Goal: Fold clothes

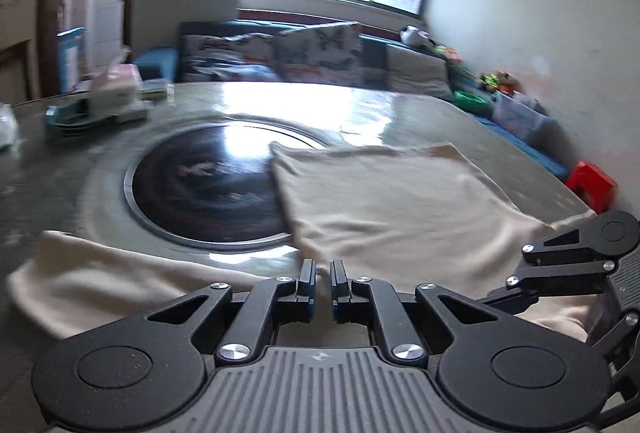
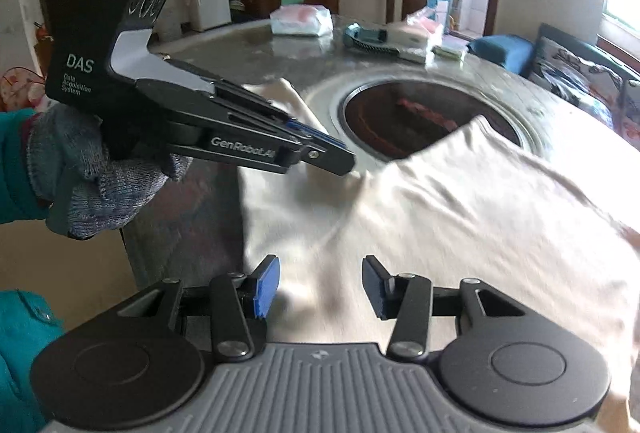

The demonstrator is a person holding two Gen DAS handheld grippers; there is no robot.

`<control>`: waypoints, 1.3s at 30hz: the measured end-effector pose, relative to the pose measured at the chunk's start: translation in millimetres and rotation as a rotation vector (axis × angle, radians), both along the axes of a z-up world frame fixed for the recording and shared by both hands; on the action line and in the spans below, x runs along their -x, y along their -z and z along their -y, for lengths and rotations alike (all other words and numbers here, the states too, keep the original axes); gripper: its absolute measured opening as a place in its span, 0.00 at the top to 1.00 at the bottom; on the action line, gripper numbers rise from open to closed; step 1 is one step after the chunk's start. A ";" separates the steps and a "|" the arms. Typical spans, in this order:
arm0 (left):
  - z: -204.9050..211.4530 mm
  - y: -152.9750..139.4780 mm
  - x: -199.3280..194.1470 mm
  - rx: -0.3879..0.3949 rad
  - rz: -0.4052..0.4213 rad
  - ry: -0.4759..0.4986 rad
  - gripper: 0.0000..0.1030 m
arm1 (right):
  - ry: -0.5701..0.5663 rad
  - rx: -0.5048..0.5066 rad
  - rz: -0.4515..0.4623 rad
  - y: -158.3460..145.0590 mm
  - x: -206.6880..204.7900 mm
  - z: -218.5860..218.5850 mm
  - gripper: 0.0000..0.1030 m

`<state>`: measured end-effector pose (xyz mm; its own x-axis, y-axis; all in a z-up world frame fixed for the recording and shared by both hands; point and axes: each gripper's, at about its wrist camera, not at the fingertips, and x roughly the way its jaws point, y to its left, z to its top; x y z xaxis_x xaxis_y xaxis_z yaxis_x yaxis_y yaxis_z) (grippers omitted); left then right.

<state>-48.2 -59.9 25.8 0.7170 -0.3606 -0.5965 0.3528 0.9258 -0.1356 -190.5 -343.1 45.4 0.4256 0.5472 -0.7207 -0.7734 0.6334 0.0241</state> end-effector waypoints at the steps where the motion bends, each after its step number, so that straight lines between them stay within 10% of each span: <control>1: 2.1 4.0 -0.3 -0.019 -0.005 -0.008 0.90 | 0.003 0.003 -0.004 1.8 1.7 3.1 0.55; 39: -1.9 -3.6 37.9 -0.094 0.038 0.098 0.90 | -0.094 -0.024 0.003 7.8 29.8 -14.6 0.54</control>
<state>-86.2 -58.0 29.4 0.7039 -0.3740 -0.6039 0.4454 0.8947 -0.0350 -220.3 -328.5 37.6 0.3738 0.6018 -0.7058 -0.8295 0.5573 0.0359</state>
